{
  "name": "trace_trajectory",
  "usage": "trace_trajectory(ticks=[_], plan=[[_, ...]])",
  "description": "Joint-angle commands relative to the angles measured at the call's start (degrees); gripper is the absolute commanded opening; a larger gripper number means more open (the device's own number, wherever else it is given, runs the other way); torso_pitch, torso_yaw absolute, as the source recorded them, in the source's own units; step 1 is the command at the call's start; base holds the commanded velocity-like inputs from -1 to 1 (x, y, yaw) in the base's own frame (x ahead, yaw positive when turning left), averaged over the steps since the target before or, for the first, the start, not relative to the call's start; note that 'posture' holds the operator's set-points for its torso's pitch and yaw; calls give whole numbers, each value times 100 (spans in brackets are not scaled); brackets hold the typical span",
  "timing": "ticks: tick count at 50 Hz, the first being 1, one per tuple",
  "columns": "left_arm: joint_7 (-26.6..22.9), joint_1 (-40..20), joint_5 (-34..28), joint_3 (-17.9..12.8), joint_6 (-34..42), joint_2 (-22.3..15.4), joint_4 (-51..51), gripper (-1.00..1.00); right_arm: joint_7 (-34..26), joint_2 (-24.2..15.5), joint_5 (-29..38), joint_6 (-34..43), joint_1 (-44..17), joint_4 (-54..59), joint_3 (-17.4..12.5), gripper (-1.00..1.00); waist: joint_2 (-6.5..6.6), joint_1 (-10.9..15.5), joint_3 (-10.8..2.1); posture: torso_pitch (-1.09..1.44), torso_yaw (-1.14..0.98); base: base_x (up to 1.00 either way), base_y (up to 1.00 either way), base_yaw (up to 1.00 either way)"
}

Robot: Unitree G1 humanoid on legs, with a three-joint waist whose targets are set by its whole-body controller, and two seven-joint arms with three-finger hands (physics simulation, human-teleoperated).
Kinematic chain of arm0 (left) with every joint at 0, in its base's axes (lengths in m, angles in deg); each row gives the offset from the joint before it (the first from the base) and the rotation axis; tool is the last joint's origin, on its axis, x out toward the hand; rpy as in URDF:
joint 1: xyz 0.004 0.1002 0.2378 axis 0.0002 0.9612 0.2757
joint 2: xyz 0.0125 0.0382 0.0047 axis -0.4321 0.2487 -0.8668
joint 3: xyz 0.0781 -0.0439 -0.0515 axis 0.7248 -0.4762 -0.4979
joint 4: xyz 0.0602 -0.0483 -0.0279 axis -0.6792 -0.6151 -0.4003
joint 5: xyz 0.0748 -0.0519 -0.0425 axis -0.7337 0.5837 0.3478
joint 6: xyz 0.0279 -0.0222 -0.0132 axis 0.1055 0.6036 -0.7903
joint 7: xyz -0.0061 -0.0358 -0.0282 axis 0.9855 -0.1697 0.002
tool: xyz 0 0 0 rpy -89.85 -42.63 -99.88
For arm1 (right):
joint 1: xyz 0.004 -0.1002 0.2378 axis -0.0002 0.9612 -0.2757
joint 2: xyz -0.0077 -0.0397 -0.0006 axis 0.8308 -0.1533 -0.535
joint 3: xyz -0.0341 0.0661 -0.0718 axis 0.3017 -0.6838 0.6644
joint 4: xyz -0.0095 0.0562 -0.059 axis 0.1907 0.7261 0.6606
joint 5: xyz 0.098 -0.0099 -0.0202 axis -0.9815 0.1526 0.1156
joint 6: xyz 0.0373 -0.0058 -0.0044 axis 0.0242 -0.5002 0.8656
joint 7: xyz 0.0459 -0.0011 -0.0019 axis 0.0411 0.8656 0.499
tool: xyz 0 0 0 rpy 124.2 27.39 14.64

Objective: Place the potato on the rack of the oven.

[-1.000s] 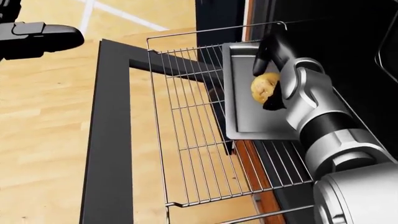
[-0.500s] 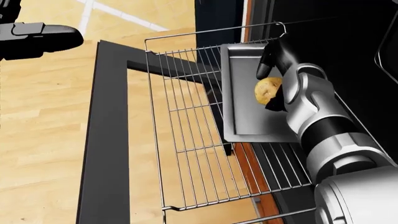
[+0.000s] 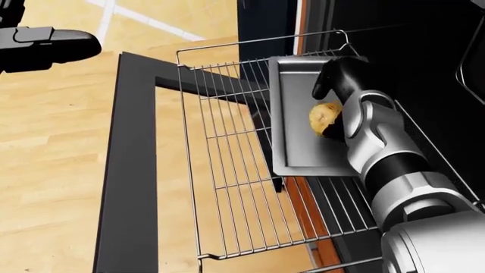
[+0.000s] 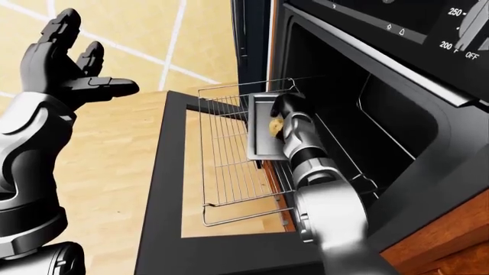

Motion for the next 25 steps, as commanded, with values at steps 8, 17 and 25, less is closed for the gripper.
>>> trace_trajectory(ticks=[8,17,25], plan=[[-6,-187,-3,-61,-188,-74,145,100,88,-73,5,-37,-285,-254,-2,96,6,-1,-186,0,0,0,0,0],[-4,-153,2,-70,-220,-71,147,100,41,-73,-10,-28,-343,-262,3,100,5,1,-194,0,0,0,0,0],[-1,-145,-32,-42,-219,-49,149,100,-352,-55,-570,-117,-577,-377,-263,100,8,3,-202,0,0,0,0,0]])
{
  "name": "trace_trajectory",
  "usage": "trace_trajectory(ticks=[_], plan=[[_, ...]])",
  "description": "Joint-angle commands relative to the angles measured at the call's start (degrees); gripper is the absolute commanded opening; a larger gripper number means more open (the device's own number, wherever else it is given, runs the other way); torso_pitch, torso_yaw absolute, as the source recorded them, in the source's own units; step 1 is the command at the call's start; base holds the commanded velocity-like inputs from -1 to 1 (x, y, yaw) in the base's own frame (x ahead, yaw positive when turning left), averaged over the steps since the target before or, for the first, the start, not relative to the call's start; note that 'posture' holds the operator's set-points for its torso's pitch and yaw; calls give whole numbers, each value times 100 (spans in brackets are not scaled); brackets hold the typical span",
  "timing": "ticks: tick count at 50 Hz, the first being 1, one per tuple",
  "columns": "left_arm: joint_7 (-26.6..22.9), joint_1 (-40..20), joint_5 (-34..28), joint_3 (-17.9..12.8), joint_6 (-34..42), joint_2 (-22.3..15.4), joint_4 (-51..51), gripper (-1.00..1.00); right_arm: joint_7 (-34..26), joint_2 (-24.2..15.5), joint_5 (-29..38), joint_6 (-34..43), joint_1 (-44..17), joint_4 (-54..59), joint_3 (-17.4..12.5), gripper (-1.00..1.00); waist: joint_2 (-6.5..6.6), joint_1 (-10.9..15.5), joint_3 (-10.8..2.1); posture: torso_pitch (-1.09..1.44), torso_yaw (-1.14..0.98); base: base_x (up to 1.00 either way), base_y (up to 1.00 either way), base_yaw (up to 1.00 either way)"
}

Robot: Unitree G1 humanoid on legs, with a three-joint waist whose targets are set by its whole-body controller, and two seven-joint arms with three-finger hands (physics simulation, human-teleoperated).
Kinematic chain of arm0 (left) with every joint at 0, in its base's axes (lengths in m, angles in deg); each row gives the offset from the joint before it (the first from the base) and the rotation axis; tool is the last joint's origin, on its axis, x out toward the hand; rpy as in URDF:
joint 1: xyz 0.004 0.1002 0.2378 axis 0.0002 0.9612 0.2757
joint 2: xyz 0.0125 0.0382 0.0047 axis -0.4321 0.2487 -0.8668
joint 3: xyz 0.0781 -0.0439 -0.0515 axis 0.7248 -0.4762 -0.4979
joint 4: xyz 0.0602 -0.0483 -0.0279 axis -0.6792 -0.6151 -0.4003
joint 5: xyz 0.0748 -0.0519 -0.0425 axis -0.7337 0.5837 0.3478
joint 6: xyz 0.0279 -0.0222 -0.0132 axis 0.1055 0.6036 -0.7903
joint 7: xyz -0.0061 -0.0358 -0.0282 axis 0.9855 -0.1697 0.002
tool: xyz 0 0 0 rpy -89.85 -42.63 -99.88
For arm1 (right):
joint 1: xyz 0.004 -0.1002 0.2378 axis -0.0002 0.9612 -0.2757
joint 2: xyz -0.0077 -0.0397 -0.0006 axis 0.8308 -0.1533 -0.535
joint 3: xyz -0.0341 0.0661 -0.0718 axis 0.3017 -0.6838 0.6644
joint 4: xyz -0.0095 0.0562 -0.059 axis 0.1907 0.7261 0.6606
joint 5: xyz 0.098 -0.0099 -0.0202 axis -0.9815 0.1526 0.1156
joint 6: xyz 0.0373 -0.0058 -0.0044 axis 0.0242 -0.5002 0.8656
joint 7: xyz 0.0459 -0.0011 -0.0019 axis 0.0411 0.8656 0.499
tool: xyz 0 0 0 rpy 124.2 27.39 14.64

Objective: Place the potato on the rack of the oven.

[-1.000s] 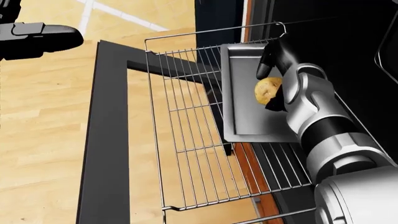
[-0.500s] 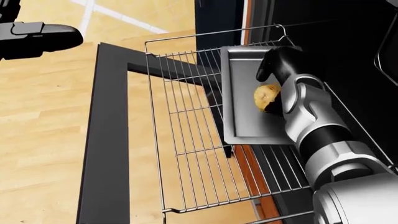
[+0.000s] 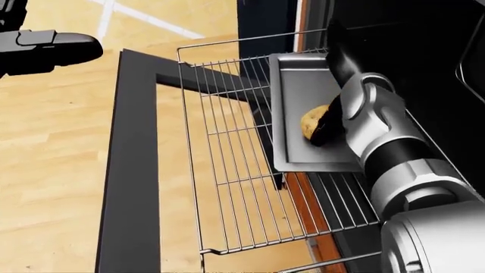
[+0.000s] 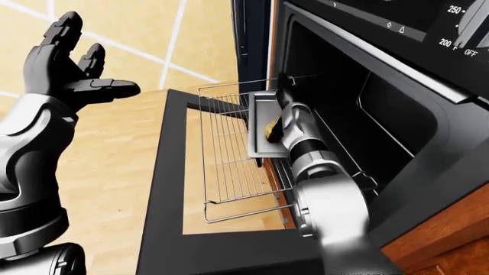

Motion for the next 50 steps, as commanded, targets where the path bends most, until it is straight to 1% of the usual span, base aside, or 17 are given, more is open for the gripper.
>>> trace_trajectory(ticks=[1,4,7,12,16,18,20,26,28,31,37,39,40,41,42,45,50], plan=[[-8,-183,-9,-61,-162,-73,191,100,-46,-52,-274,-91,-336,-290,-24,100,7,3,-188,0,0,0,0,0],[-15,-205,-57,-21,-167,-56,163,100,-252,-85,-500,-88,-477,-347,-14,100,7,-2,-186,0,0,0,0,0],[-12,-204,-114,6,-153,-35,166,100,-477,-57,-836,-114,-546,-439,-77,100,6,0,-181,0,0,0,0,0],[-21,-202,-168,-16,-176,-21,129,100,-696,3,-1227,-126,-642,-576,-38,100,3,-9,-183,0,0,0,0,0],[-33,-185,-250,-1,-257,3,26,100,-914,45,-1786,10,-758,-759,-167,100,8,-9,-183,0,0,0,0,0],[-9,-166,-294,-13,-295,16,-29,100,-1043,96,-2202,111,-767,-863,-300,100,12,-6,-178,0,0,0,0,0],[43,-168,-298,-45,-286,20,-71,100,-1111,94,-2552,200,-755,-904,-362,100,13,-8,-177,0,0,0,0,0],[42,-142,-499,8,-499,-16,-383,100,-1159,209,-3264,378,-593,-1344,-270,100,6,-10,-179,0,0,0,0,0],[105,-168,-608,15,-532,-7,-510,100,-1103,268,-3461,431,-392,-1715,-238,100,7,-9,-181,0,0,0,0,0],[47,-129,-749,82,-596,4,-586,100,-1091,345,-3670,679,-62,-2403,-130,100,4,-1,-178,0,0,0,0,0],[75,-202,-1017,99,-598,24,-731,100,-1133,515,-3936,1448,519,-4088,5,100,0,9,-166,0,0,0,0,0],[76,-191,-1118,108,-626,32,-761,100,-1039,589,-4055,1685,768,-4704,-22,100,-4,9,-157,0,0,0,0,0],[95,-125,-1298,174,-741,17,-831,100,-967,629,-4138,1847,882,-5086,-53,100,-7,12,-152,0,0,0,0,0],[61,-90,-1317,163,-797,76,-863,100,-955,621,-4097,1935,1006,-5421,36,100,-10,15,-149,0,0,0,0,0],[52,-114,-1339,154,-744,89,-840,100,-938,657,-4128,2139,1085,-5731,38,100,-17,17,-147,0,0,0,0,0],[12,-95,-1412,131,-693,108,-759,100,-910,699,-4163,2353,1210,-6243,81,100,-15,18,-153,0,0,0,0,0],[-1,-88,-1477,65,-717,79,-685,100,-936,636,-4114,2613,1185,-6776,136,100,-20,0,-143,0,0,0,0,0]])
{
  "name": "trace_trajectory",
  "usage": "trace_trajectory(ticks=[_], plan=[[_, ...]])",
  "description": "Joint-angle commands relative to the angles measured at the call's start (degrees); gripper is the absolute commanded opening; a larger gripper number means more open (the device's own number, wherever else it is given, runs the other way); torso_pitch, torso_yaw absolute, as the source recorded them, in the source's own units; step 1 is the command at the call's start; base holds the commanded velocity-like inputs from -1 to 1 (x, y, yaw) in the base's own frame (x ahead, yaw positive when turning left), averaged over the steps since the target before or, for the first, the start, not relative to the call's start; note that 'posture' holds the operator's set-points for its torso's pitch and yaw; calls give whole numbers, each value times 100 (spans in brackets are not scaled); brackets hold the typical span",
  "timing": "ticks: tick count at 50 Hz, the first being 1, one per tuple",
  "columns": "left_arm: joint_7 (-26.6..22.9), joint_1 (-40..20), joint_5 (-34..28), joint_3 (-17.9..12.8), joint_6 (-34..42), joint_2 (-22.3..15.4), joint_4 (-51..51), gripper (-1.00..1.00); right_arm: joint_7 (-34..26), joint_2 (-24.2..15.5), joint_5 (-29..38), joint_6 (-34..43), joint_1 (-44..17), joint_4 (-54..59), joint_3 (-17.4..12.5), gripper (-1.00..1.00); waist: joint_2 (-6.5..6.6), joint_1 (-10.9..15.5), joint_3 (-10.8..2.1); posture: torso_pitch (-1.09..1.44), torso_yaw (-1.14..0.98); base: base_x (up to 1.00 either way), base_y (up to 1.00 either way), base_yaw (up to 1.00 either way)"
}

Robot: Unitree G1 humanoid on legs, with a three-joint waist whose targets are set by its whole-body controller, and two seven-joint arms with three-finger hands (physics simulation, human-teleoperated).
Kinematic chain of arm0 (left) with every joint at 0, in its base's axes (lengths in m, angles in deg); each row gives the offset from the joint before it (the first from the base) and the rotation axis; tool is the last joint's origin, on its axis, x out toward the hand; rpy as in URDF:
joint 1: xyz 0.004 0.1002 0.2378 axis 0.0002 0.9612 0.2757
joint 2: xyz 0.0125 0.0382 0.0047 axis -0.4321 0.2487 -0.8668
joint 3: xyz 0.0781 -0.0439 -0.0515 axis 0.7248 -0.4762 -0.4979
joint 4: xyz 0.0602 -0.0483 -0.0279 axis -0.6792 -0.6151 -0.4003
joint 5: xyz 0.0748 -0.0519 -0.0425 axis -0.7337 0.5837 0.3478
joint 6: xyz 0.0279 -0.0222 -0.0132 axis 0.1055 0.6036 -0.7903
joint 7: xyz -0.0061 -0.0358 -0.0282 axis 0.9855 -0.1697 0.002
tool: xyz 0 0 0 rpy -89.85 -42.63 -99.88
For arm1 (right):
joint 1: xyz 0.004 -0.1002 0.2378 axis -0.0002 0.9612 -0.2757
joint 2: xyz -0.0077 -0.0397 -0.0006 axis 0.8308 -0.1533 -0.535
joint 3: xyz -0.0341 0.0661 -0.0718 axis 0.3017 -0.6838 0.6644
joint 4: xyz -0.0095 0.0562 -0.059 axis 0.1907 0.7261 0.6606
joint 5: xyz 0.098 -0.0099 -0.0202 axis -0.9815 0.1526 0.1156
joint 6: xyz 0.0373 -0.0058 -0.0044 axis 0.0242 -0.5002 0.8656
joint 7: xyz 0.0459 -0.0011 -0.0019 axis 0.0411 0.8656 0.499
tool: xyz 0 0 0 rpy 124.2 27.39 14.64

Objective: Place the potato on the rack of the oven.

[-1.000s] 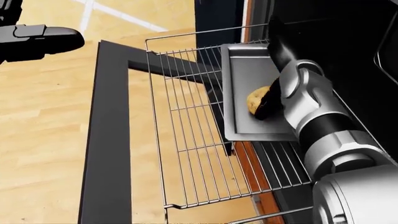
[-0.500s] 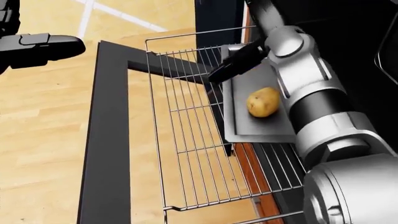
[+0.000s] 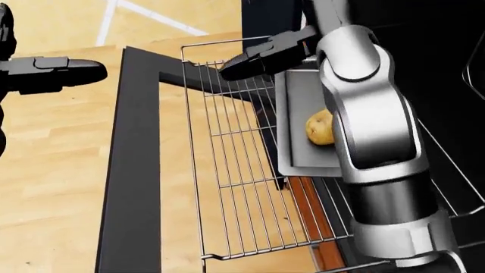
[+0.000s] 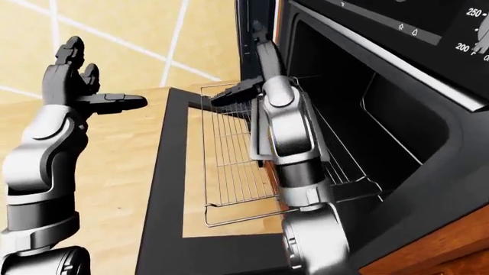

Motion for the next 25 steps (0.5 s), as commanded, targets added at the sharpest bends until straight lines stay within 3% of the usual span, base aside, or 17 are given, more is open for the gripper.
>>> trace_trajectory(ticks=[1,11,25], plan=[[36,-203,-98,-68,-266,-117,224,100,10,-69,88,-131,-232,-349,-17,100,28,-2,-182,0,0,0,0,0],[46,-263,-71,-124,-419,-178,542,100,67,-165,72,-426,-99,-1023,-88,100,28,-10,-151,0,0,0,0,0],[62,-303,-236,-68,-1344,-109,617,100,632,-343,748,-2395,207,-1079,-154,100,17,-18,-141,0,0,0,0,0]])
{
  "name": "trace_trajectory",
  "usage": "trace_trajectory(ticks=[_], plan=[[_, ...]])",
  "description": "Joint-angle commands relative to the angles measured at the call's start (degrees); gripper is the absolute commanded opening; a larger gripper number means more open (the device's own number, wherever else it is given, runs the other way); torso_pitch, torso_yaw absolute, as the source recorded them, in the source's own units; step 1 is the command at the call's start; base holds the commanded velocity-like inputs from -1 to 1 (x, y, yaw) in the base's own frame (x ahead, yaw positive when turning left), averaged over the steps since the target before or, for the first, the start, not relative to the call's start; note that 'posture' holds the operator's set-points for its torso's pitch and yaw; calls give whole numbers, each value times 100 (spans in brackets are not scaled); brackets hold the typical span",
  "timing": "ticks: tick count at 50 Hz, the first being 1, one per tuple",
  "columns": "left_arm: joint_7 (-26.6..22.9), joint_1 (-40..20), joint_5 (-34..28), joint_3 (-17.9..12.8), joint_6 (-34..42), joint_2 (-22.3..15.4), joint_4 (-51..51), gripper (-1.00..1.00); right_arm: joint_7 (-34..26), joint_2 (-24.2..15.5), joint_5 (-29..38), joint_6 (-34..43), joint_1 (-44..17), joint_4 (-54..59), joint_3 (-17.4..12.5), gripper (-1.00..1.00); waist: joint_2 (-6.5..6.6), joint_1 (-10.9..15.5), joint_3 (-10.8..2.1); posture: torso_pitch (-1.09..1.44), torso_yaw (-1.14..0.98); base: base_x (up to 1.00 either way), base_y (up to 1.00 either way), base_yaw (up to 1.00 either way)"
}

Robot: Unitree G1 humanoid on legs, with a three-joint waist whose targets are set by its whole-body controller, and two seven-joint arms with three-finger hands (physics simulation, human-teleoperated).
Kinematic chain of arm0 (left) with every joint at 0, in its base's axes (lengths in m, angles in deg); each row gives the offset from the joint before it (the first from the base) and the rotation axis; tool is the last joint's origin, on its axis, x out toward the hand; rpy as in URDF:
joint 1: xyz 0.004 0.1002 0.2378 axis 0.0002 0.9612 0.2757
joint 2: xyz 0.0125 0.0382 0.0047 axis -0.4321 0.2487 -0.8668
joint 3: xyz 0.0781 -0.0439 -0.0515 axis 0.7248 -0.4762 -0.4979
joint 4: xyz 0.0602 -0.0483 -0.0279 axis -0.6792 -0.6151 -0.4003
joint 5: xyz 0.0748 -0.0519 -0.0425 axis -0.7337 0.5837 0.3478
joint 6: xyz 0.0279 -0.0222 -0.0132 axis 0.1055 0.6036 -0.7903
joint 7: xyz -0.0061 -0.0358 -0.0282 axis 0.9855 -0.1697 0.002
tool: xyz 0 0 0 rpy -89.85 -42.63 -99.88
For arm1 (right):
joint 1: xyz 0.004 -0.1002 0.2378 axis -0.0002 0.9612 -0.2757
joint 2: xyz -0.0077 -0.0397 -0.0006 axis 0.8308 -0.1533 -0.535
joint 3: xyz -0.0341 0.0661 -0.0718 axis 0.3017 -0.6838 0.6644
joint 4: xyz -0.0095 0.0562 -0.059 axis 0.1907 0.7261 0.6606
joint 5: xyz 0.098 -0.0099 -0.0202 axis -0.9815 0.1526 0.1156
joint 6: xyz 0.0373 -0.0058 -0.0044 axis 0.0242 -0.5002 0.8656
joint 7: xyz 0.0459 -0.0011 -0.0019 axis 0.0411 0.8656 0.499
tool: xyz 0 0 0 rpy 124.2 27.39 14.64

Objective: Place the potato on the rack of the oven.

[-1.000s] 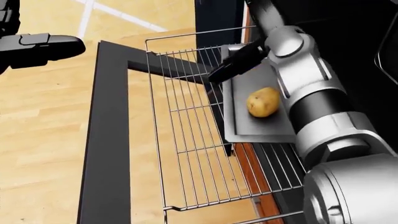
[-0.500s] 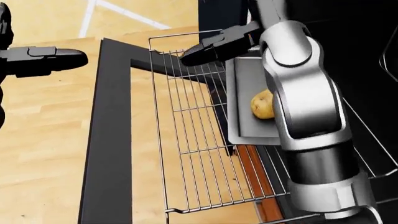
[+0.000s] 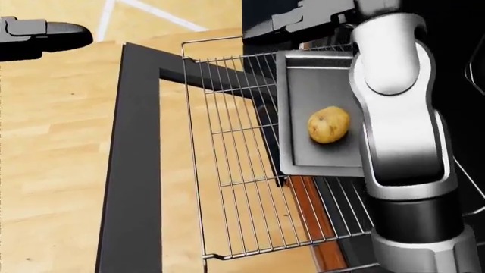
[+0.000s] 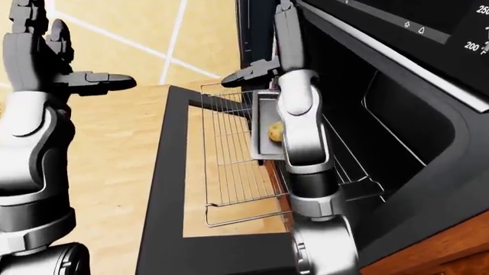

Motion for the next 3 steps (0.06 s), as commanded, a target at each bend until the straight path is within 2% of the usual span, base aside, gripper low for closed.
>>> trace_trajectory(ticks=[1,3], plan=[[-10,-158,22,-24,-380,-46,181,100,186,-81,130,-481,-263,-212,-79,100,16,0,-175,0,0,0,0,0],[7,-189,40,-30,-553,-38,190,100,249,-141,170,-650,-312,-153,-110,100,13,3,-177,0,0,0,0,0]])
